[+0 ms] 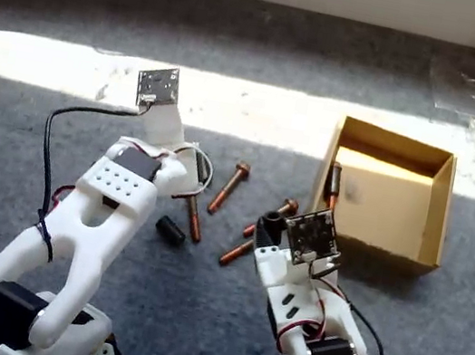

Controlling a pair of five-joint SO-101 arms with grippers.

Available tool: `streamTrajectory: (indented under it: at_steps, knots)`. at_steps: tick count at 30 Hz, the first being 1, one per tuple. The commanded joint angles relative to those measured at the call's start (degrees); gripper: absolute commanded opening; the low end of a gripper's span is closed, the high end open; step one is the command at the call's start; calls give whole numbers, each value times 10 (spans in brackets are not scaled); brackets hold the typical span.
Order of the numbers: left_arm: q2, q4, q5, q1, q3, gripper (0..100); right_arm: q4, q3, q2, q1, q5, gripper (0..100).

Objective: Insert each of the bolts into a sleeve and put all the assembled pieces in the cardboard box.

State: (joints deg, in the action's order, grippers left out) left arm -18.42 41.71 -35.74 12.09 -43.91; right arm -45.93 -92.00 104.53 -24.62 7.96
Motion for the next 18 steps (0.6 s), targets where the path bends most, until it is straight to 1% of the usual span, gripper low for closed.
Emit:
streamTrajectory:
  at_steps: [1, 18]
  knots:
    - [-2, -12, -8, 15, 16, 114, 13, 10, 7, 4, -5, 5]
    - [-1, -12, -5, 15, -22, 109, 13, 10, 7, 6, -4, 5]
